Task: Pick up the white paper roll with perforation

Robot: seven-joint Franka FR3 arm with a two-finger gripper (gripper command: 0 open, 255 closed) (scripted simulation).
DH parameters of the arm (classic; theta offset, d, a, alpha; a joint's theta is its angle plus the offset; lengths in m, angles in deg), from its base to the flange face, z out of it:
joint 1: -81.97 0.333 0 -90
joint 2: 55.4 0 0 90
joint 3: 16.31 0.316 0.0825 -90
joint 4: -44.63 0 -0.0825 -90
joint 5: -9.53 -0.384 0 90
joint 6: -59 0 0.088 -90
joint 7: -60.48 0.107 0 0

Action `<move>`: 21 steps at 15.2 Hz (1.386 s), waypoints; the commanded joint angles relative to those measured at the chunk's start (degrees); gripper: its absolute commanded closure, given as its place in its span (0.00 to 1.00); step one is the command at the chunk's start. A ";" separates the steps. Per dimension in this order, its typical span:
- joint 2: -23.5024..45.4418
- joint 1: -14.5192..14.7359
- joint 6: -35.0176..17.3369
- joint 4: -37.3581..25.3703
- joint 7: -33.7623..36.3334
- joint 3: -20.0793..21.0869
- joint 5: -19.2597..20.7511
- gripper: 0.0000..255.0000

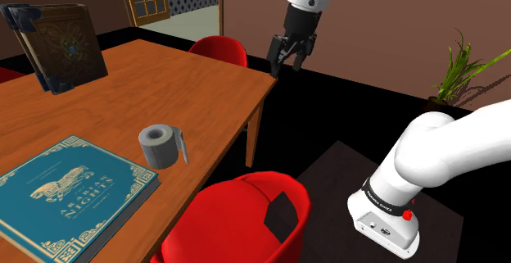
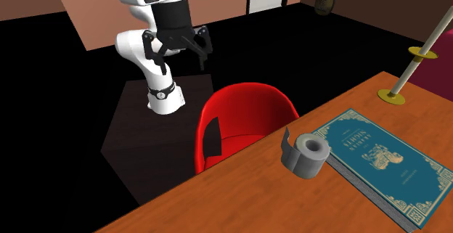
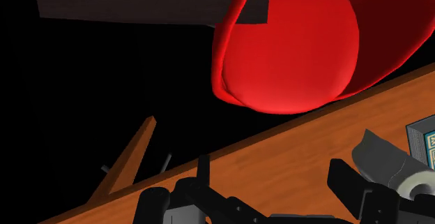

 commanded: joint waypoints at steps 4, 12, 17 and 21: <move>6.56 0.63 -4.88 -2.02 6.51 6.35 -0.87 0.00; 20.92 0.31 -12.51 -8.28 18.18 16.42 2.65 0.00; 32.39 0.49 -15.72 -14.57 27.38 21.95 9.37 0.00; 42.87 2.68 -16.60 -21.12 35.46 24.35 17.08 0.00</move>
